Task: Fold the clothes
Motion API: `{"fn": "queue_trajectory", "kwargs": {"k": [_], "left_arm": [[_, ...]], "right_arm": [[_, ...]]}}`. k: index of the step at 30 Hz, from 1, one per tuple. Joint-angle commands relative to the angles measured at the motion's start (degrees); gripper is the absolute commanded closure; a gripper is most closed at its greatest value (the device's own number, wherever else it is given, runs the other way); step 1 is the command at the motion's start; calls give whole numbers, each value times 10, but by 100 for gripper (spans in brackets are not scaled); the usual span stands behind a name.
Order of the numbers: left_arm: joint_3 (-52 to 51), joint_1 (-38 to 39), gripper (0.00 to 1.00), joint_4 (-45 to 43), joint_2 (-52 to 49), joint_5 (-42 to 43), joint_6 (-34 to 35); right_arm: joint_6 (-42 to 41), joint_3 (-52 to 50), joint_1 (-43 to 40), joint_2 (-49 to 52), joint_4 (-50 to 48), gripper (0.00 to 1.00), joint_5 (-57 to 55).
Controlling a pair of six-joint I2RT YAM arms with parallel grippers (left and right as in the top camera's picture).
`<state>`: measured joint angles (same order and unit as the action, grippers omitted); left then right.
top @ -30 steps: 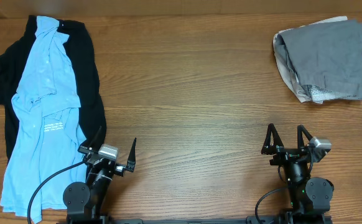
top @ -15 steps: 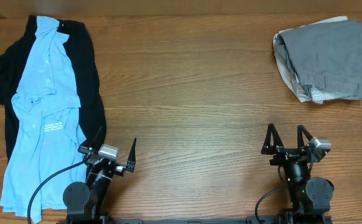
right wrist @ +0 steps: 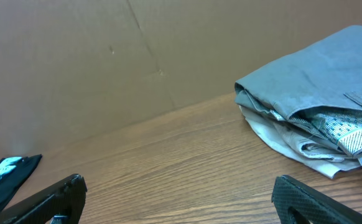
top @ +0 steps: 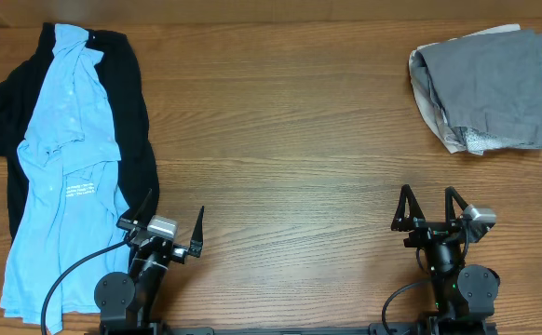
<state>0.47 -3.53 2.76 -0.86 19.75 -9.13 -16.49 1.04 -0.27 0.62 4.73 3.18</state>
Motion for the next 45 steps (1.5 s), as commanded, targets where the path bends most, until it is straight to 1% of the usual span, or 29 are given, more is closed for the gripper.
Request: {"fn": "queue_trajectory", "kwargs": {"k": [1,9,12,16,20,23,25,31,32,34,35,39,40,43,45], "left_arm": [[-2,-5,0,-2,6,-4,5],[-2,-5,0,-2,6,13,2],[-2,-5,0,-2,6,13,15],[7,-5,0,8,6,13,41],[50,-5,0,52,3,12,45],[103,-5,0,95,-16,12,45],[148,-5,0,126,-45,12,56],[290,-5,0,191,-198,13,77],[329,-5,0,218,-241,13,77],[382,-5,0,256,-296,13,76],[425,-5,0,288,-339,13,74],[581,-5,0,413,-481,13,62],[640,-5,0,462,-531,13,52],[762,-5,0,555,-646,11,32],[791,-5,0,565,-695,11,23]], "right_arm": [[-1,-6,3,-5,-3,0,3],[-1,-6,3,-5,-3,0,16],[2,-5,3,-5,-5,0,43],[52,8,3,-5,1,0,102],[63,35,3,-5,10,0,107],[74,66,3,-4,29,0,123],[78,101,3,1,65,0,136],[78,202,3,73,134,0,137],[80,238,3,106,155,0,142],[80,277,3,146,179,0,149],[80,299,3,170,193,0,150],[81,395,3,287,261,0,159],[94,433,3,336,289,0,174],[121,535,3,467,370,0,218],[120,587,3,538,398,0,241]]}}
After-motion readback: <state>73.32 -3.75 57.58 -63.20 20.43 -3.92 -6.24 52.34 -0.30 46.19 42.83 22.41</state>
